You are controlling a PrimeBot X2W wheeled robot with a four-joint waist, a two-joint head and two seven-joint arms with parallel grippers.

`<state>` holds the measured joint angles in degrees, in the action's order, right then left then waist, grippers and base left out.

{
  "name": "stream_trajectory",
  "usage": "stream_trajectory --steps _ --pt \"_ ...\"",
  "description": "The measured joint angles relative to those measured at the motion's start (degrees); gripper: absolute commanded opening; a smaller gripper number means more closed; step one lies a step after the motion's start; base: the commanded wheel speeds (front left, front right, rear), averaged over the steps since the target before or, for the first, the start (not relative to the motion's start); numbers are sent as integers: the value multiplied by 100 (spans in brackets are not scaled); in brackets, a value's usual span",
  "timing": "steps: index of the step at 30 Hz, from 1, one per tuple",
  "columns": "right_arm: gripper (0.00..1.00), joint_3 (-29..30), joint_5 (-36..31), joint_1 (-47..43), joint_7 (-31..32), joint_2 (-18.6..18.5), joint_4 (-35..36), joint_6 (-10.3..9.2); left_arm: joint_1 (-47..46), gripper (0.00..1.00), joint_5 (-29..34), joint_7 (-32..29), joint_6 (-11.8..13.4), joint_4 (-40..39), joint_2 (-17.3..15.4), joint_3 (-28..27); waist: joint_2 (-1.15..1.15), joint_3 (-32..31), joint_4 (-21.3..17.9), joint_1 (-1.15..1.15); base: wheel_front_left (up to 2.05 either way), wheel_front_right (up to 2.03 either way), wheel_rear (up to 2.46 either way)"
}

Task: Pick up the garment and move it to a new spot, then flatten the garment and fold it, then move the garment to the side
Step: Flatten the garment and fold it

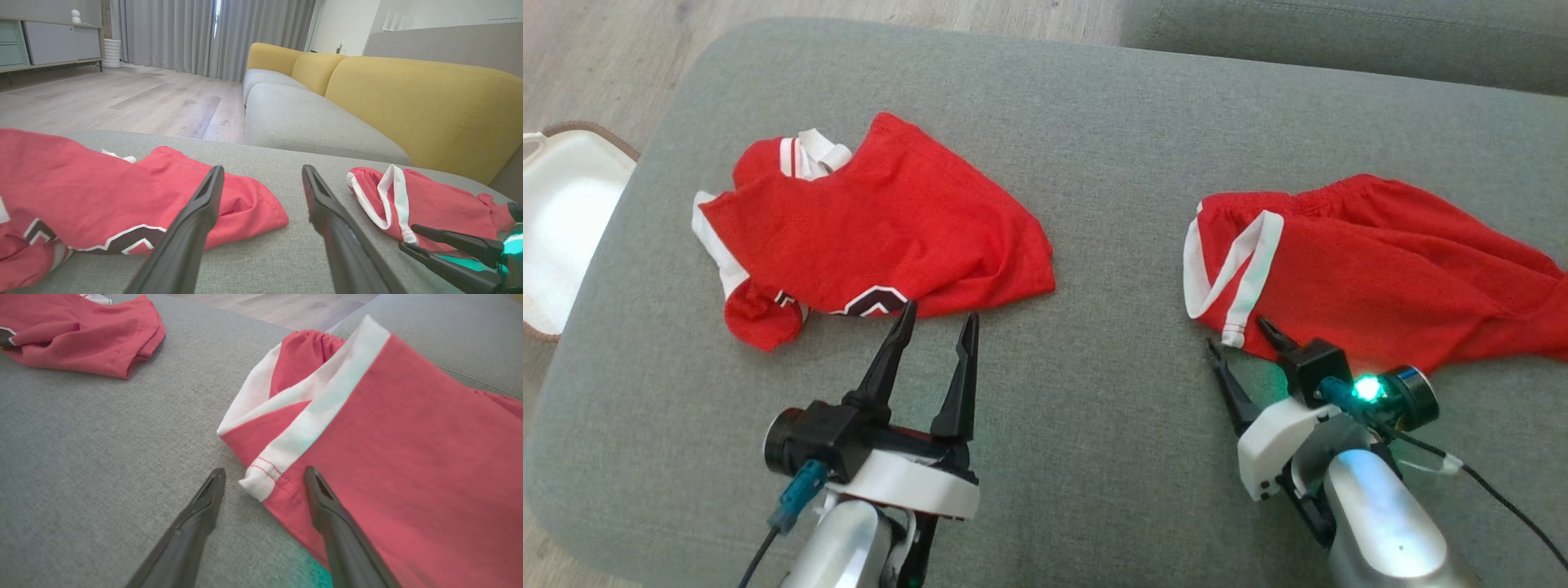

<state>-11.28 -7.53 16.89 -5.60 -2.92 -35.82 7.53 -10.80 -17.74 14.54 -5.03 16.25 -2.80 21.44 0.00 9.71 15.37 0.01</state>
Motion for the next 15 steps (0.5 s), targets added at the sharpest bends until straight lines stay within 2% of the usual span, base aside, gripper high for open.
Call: stream_trajectory --steps 1,2,9,15 --pt "3 1 8 28 -4 0 -32 0 -3 100 0 0 1 1 0 7 0 1 5 0 0 0 0" --pt "0 1 19 47 -25 0 -54 0 -6 100 0 0 7 1 0 9 0 3 5 0 0 0 0" --pt "0 70 71 118 -119 1 -191 0 -47 100 3 0 33 43 0 -57 0 -64 -168 0 0 0 0" --pt "0 279 165 -67 -171 4 10 0 -41 100 16 0 31 57 -1 -137 0 -206 -568 -1 0 0 0"
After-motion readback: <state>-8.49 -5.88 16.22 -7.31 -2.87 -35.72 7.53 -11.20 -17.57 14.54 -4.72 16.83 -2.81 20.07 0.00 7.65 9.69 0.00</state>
